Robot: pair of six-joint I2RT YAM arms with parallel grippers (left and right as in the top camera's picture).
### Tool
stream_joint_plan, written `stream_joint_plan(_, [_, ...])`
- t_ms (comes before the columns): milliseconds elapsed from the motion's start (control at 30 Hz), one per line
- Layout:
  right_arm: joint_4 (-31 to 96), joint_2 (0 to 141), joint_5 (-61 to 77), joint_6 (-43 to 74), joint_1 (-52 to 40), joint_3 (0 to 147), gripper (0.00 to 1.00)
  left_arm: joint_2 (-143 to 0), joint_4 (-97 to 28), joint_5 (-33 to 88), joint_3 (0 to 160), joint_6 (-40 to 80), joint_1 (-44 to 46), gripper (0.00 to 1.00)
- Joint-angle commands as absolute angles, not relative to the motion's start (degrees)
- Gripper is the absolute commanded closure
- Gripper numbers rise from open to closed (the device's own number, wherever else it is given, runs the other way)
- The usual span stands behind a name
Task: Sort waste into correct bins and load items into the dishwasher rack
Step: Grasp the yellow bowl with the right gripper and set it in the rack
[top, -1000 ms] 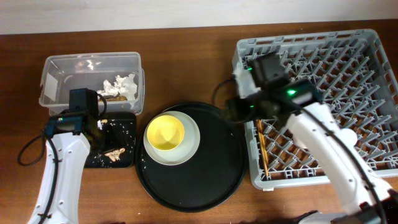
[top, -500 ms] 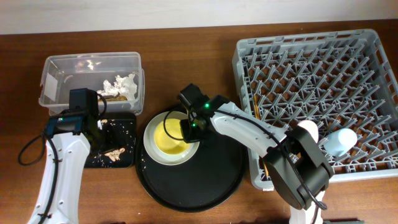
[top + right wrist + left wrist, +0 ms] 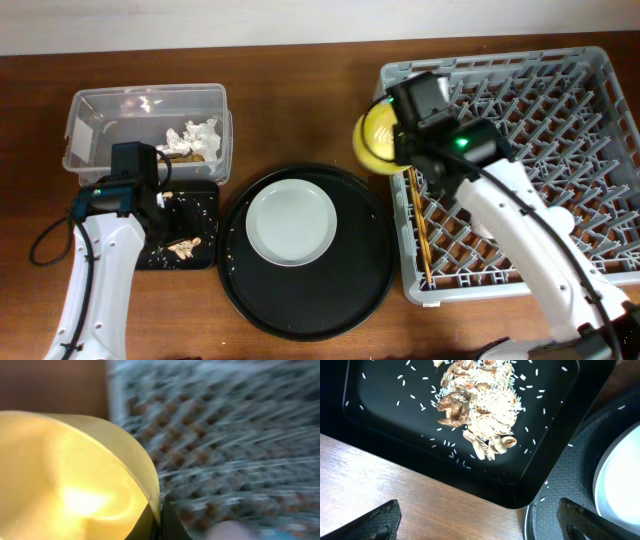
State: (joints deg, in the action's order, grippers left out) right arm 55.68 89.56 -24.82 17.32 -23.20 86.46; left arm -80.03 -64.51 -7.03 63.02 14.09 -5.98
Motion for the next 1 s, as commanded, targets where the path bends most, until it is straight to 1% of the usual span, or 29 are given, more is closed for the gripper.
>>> stream_joint_plan(0, [51.0,88.84,-57.01,14.96,-19.64,87.33,0.96,-79.05,-63.88,-5.61,62.65,13.21,-6.02,0.01])
stream_joint_plan(33, [47.37,89.38,-62.61,14.04,-17.3,87.33,0.96,-79.05,-63.66,-5.58,62.65,13.21,-6.02,0.01])
stream_joint_plan(100, [39.51,91.9,-63.26,5.19,-11.55,87.33,0.96,-79.05,-63.4,-5.58,62.65,13.21,-6.02,0.01])
stream_joint_plan(133, [34.24,94.98,-63.26,-1.21,-7.99,87.33,0.96,-79.05,-63.0,-5.28,62.65,13.21,-6.02,0.01])
stream_joint_plan(233, [23.9,103.66,-63.7,-14.2,-5.56,87.33,0.96,-79.05,-62.37,-5.3,62.65,13.23,-6.02,0.01])
stream_joint_plan(300, [20.25,108.97,-63.61,-14.59,-5.98,87.33,0.96,-79.05,-62.22,-5.17,62.65,13.21,-6.02,0.01])
stream_joint_plan(433, [19.68,114.61,-63.64,-14.57,-6.74,87.29,0.96,-79.05,-62.15,-5.17,62.65,13.21,-6.02,0.01])
stream_joint_plan(567, [20.18,114.93,-63.44,-14.57,-9.21,87.15,0.96,-79.05,-62.15,-5.17,62.65,13.21,-6.02,0.01])
stream_joint_plan(733, [21.04,115.13,-64.58,-14.55,-9.67,86.04,0.96,-79.05,-62.15,-5.15,62.65,13.23,-6.02,0.01])
stream_joint_plan(767, [22.5,115.13,-64.53,-14.5,-10.61,86.04,0.95,-79.05,-62.13,-5.15,62.65,13.21,-6.02,0.01])
stream_joint_plan(800, [24.08,115.13,-63.51,-14.04,-11.64,86.04,0.79,-79.05,-62.13,-5.15,62.65,13.21,-6.02,0.01])
stream_joint_plan(833, [25.96,115.13,-61.17,-13.65,-12.86,86.04,0.78,-79.05,-62.15,-5.15,62.65,13.21,-6.02,0.01])
stream_joint_plan(967, [32.86,115.13,-58.92,-6.42,-15.33,86.06,0.6,-79.05,-62.15,-5.17,62.65,13.21,-6.02,0.01])
